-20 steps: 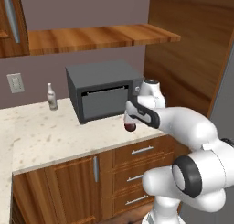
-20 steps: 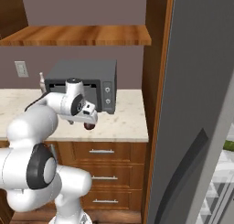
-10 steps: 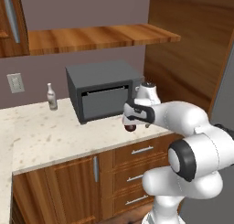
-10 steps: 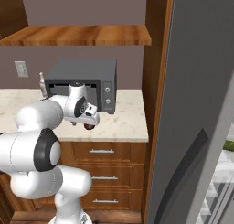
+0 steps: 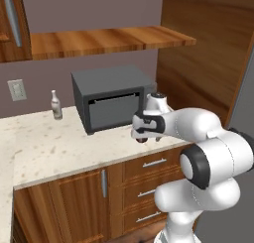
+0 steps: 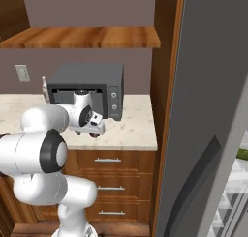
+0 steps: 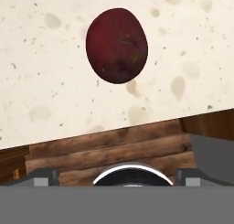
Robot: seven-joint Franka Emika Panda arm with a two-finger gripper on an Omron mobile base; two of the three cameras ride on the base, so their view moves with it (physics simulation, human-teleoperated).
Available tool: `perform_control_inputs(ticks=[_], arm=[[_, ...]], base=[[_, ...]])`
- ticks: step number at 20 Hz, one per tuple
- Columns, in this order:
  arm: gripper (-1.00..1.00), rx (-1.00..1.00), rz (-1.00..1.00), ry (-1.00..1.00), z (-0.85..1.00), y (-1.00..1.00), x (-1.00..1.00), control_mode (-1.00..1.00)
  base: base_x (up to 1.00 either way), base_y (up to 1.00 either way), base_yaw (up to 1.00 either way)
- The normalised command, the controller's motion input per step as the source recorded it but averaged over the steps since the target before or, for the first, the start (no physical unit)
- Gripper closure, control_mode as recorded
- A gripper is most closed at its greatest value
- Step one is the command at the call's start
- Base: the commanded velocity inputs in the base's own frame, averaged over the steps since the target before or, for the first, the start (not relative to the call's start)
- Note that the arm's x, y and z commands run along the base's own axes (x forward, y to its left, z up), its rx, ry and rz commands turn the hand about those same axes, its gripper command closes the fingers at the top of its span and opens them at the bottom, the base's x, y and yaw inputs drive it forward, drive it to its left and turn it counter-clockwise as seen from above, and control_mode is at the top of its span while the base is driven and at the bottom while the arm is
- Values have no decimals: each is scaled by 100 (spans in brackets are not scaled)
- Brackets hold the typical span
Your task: Place the cucumber and potato inside the fridge drawer. Close the drawer after placing the vegetables.
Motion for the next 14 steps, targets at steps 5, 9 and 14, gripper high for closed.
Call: perform_control_inputs(ticks=[5, 9, 14], arm=[[-100, 0, 0, 0, -17, 0, 20, -100], [-100, 0, 0, 0, -11, 0, 32, -100], [-100, 0, 0, 0, -8, 0, 32, -100]], base=[[0, 0, 0], [0, 0, 0], [0, 0, 0]])
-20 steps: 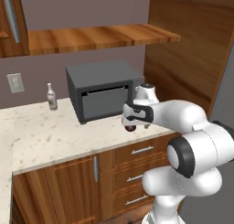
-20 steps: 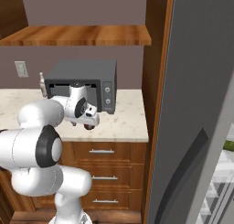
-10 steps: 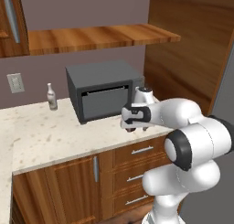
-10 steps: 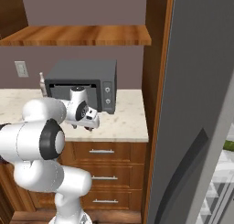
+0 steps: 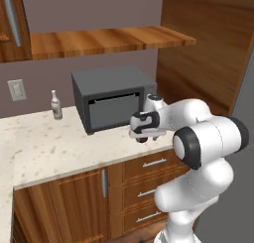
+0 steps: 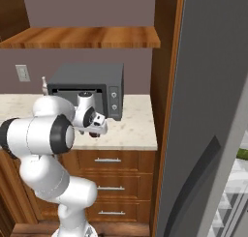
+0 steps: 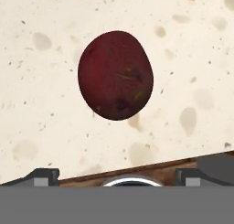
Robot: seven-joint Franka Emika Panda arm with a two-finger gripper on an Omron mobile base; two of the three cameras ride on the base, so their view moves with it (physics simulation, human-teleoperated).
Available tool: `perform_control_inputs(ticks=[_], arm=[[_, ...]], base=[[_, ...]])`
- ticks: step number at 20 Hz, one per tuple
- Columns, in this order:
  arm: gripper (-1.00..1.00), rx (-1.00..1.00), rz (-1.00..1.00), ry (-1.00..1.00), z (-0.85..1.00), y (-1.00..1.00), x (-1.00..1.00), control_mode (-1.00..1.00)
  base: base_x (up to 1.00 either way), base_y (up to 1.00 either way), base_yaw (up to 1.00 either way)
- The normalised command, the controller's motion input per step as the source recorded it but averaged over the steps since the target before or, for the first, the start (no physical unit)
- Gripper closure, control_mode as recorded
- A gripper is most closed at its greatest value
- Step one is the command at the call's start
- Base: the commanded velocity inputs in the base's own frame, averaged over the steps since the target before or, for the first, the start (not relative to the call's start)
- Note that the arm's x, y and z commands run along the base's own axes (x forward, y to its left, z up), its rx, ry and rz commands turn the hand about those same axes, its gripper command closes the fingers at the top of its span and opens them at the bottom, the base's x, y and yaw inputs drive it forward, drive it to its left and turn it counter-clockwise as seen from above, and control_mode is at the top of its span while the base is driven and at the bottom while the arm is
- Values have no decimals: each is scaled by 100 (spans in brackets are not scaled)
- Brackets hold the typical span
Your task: Place the cucumber and potato inside the fridge drawer. Close the drawer after placing the vegetables.
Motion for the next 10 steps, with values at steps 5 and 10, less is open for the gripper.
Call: perform_control_inputs(ticks=[5, 10], arm=[[-100, 0, 0, 0, -18, 0, 31, -100], [-100, 0, 0, 0, -18, 0, 29, -100]], base=[[0, 0, 0], [0, 0, 0]])
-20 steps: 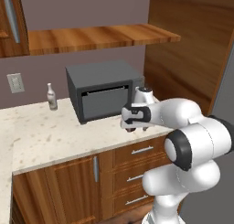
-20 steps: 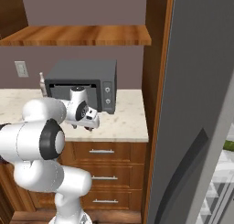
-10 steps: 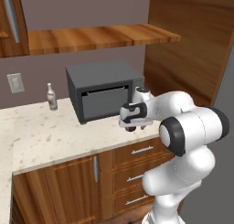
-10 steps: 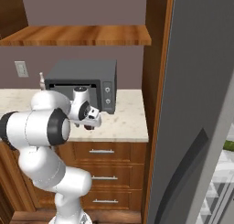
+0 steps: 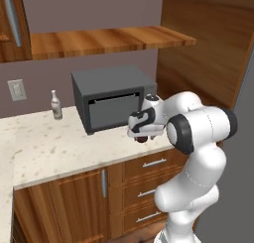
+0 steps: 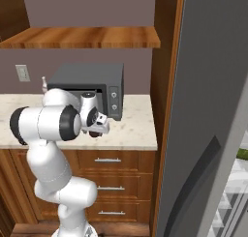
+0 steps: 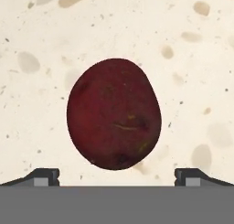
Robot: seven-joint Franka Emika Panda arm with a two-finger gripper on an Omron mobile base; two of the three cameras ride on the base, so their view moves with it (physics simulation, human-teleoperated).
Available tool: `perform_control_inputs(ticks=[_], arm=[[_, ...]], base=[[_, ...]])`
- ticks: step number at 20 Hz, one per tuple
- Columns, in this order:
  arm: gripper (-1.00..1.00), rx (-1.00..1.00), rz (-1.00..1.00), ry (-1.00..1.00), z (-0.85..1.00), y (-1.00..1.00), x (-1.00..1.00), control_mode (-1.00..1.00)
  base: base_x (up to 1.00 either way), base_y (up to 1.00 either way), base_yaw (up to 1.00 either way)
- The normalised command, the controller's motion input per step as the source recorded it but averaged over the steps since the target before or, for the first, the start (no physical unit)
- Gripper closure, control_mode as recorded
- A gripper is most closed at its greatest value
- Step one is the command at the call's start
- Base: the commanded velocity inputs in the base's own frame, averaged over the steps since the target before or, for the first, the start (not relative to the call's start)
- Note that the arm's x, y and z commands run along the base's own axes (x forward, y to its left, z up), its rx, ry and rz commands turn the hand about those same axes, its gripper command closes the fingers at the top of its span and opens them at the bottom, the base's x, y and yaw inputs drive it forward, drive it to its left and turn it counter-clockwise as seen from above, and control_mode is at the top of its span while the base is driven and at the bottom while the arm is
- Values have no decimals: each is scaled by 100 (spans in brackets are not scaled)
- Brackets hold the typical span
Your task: Place the cucumber and potato inside the fridge drawer. Close the drawer after placing the vegetables.
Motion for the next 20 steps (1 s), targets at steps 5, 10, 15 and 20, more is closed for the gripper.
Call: perform_control_inputs(ticks=[5, 10, 15, 20], arm=[[-100, 0, 0, 0, -18, 1, 30, -100], [-100, 0, 0, 0, -20, 0, 17, -100], [100, 0, 0, 0, -34, 4, 1, -100], [100, 0, 1, -3, -18, 19, 3, -100]], base=[[0, 0, 0], [0, 0, 0], [0, 0, 0], [0, 0, 0]])
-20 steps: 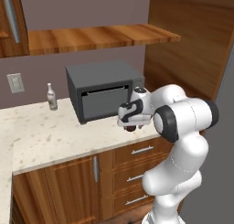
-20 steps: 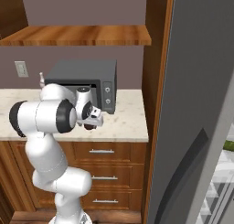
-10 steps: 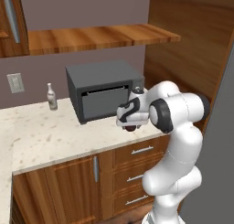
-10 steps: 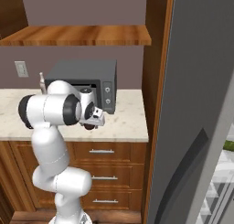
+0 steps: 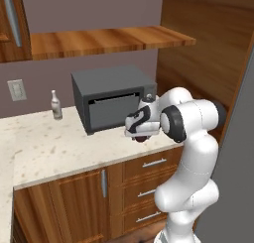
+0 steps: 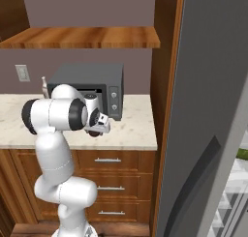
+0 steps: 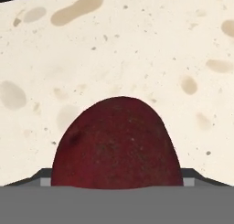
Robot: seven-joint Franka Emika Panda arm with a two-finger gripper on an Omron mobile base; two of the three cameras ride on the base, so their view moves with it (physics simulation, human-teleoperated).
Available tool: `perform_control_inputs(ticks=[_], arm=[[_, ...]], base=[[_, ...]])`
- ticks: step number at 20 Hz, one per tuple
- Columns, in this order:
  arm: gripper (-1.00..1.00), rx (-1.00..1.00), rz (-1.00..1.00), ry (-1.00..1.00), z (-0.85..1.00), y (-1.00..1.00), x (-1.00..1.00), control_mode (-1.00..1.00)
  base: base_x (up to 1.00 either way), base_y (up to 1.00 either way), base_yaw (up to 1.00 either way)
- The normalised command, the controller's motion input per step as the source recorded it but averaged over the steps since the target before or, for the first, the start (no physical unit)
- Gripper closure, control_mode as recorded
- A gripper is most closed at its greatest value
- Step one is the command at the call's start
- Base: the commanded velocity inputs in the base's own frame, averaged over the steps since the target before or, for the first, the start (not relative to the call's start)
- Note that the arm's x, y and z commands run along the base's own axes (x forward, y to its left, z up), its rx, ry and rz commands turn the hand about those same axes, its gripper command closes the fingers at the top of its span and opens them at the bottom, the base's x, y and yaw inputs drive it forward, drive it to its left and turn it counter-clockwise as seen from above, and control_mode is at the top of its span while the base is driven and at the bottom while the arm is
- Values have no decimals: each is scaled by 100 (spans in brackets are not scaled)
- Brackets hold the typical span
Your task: Place the cucumber and potato inside the fridge drawer. Close the drawer after placing the vegetables.
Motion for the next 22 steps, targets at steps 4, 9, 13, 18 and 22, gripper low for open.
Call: perform_control_inputs(ticks=[4, 9, 13, 18, 22], arm=[[100, 0, 3, -2, -3, 6, 1, -100], [100, 0, 4, 0, 44, 15, -46, -100], [100, 0, 0, -3, 90, 9, -88, -100], [100, 0, 0, -9, 65, 4, -100, -100], [100, 0, 0, -7, 46, 0, -100, -100]], base=[[0, 0, 0], [0, 0, 0], [0, 0, 0], [0, 0, 0], [0, 0, 0]])
